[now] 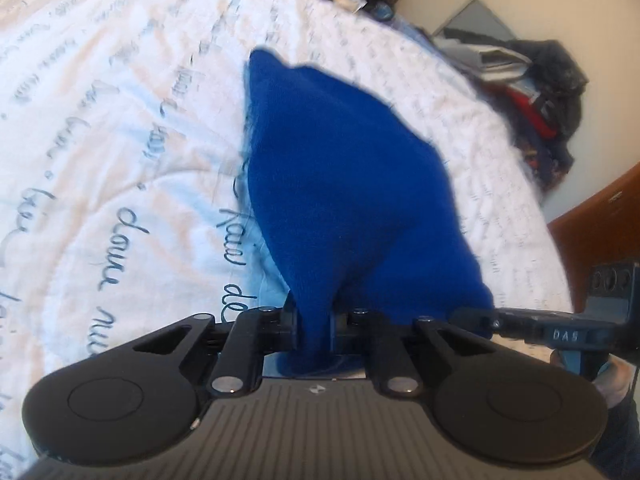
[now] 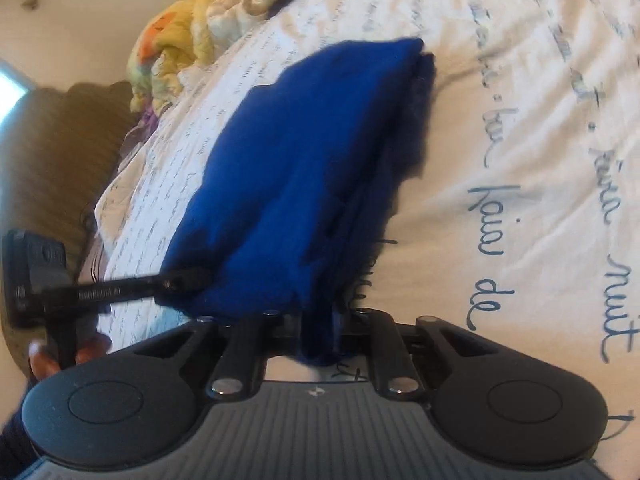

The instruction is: Fold small clothes

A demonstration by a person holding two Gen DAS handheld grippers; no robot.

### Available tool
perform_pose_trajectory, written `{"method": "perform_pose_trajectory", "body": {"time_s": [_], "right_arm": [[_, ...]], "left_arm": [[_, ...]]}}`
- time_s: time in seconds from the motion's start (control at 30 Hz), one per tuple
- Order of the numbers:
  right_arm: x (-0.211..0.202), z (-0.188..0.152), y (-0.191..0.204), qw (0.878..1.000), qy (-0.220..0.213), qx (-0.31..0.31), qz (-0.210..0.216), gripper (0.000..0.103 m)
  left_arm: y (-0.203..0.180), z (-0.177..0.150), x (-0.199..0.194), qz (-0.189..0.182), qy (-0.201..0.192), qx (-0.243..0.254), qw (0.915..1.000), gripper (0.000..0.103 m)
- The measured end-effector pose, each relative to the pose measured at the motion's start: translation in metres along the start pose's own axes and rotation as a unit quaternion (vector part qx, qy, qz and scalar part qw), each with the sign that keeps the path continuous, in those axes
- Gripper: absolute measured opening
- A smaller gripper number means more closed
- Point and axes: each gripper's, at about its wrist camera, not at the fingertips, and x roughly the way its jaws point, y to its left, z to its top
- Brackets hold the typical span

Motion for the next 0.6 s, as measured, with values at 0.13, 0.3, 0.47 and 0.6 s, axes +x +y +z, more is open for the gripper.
{"method": "perform_pose_trajectory", "body": {"time_s": [0.13, 0.3, 0.47, 0.6], "right_arm": [[-0.018, -0.014, 0.008, 1.0, -0.001, -0.03, -0.008, 0.011], [-0.02, -0.018, -0.005, 1.0, -0.018, 0.021, -0.009, 0.017], [-0.046, 0.024, 0.01, 0.991, -0.132, 0.014, -0.005, 0.044], [0.005, 0.083, 0.037, 0.989, -0.133, -0.047, -0.048, 0.073]], "left_arm": [[-0.001, -0.013, -0.004, 0.046, -0.005, 0.048, 0.9978, 0.024], [-0.012, -0.026, -0.022, 0.08, -0.054, 0.082, 0.992, 0.077], [-0.06, -0.018, -0.034, 0.079, -0.136, 0.17, 0.9728, 0.089], [-0.088, -0.013, 0.032, 0.109, -0.099, 0.222, 0.9639, 0.088]]}}
